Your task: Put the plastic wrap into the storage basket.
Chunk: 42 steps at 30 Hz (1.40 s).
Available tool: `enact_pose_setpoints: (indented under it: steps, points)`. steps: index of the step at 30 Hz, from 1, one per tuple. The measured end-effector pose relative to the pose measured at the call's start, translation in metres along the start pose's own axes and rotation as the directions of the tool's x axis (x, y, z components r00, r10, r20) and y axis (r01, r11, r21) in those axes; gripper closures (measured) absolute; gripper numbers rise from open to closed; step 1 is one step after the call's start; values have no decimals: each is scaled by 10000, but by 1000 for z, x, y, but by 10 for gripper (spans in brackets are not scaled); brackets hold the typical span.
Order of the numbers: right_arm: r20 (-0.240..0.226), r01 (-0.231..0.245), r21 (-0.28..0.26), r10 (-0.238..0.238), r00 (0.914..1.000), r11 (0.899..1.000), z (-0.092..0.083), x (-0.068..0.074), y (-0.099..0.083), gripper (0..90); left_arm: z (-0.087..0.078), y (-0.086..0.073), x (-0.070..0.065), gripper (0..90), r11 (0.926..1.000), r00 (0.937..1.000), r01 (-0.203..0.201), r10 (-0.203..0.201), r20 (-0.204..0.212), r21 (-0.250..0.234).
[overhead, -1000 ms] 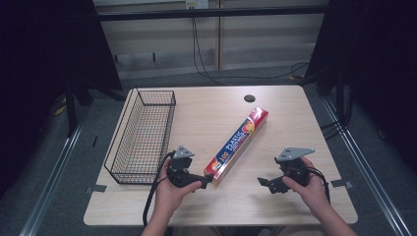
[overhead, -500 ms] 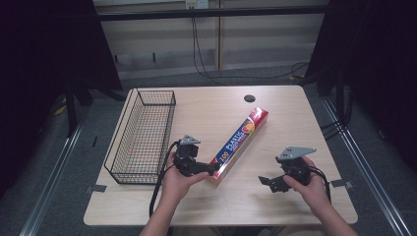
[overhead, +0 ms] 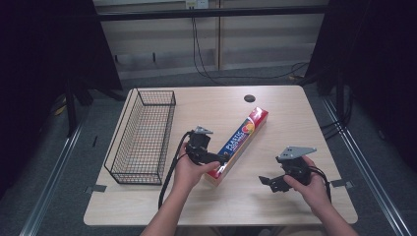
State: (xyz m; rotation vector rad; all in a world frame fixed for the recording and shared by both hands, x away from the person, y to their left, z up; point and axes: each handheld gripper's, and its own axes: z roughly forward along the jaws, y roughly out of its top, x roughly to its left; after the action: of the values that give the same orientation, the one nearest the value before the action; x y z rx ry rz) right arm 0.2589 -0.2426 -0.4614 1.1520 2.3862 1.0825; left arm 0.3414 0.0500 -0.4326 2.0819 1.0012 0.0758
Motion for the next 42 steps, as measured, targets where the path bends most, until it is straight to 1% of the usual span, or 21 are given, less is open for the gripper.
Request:
enact_pose_setpoints:
  steps: [1, 3, 6, 7, 8, 9, 11, 13, 14, 20, 21, 24, 25, 29, 32, 35, 36, 38, 40, 41, 42]
  points:
    - [3, -20, -9, 20, 10000, 10000, 0, 0, 0, 18, 2, 2, 0, 56, 9999, 10000, -42, 42, -29, 123]
    - [-1, -31, -16, 31, 10000, 10000, 0, 0, 0, 19, 4, 4, -1, 59, 10000, 10000, 43, -43, -35, 21]
    - [8, -23, -31, 23, 10000, 10000, -1, -1, 0, 19, 10, 13, -2, 62, 9996, 9998, -183, 183, -4, 203]
    - [8, -23, -31, 23, 10000, 10000, -1, -1, 0, 19, 10, 13, -2, 64, 9996, 9998, -183, 183, -4, 203]
    - [-16, -52, -51, 52, 10000, 10000, -1, -2, 0, 19, 13, 16, -3, 69, 10000, 10000, 1, -2, 30, 79]
    - [-26, -113, -39, 113, 9999, 9999, -1, -1, 0, 18, 14, 17, -2, 71, 9998, 10000, -45, 45, 1, 199]
    - [-30, -112, -48, 112, 9999, 9999, -1, -2, 0, 18, 17, 20, -3, 74, 9996, 9999, -75, 73, 80, 255]
    - [-17, -93, -47, 93, 10000, 9999, -1, -2, 0, 19, 20, 22, -4, 75, 9997, 10000, -54, 55, -33, 236]
    - [-28, -75, -48, 75, 10000, 10000, -1, -2, 0, 18, 21, 23, -4, 75, 9997, 10000, -97, 96, 24, 242]
    - [-36, -83, -34, 82, 10000, 10000, -1, -2, 0, 19, 27, 28, -3, 76, 9996, 10000, -54, 55, -27, 273]
    - [-49, -137, -43, 137, 9999, 9999, -2, -2, 0, 19, 29, 30, -4, 79, 9995, 9999, -105, 107, -57, 282]
    - [-32, -62, -72, 61, 10000, 10000, -1, -3, 1, 19, 32, 32, -4, 80, 9991, 9998, -168, 172, -111, 377]
    - [-64, -50, -63, 49, 10000, 10000, -1, -3, 1, 19, 35, 33, -5, 81, 9993, 9999, -83, 88, -136, 356]
    - [-52, -67, -62, 66, 10000, 10000, -1, -3, 1, 18, 40, 35, -5, 83, 9989, 9999, -145, 148, -63, 438]
    - [-74, -70, -88, 69, 9999, 9999, -1, -3, 1, 18, 42, 36, -6, 83, 9990, 9998, -134, 141, -161, 431]
    - [-122, -98, -61, 97, 9999, 9999, -1, -4, 1, 19, 45, 38, -6, 83, 9986, 9995, -245, 254, -169, 469]
    - [-122, -98, -61, 97, 9999, 9999, -1, -4, 1, 19, 46, 38, -6, 83, 9989, 9996, -179, 187, -190, 428]
    - [-148, -99, -83, 98, 9998, 9999, -1, -4, 1, 18, 48, 41, -6, 83, 9983, 9996, -236, 245, -156, 534]
    - [-139, -134, -106, 133, 9998, 9999, -1, -4, 1, 19, 51, 43, -7, 83, 9986, 9997, -181, 189, -151, 496]
    - [-123, -147, -109, 146, 9998, 9998, -1, -4, 1, 19, 52, 44, -7, 83, 9979, 9994, -289, 299, -175, 581]
    - [-142, -138, -102, 136, 9998, 9999, -2, -5, 1, 19, 53, 45, -8, 83, 9980, 9995, -246, 256, -163, 579]
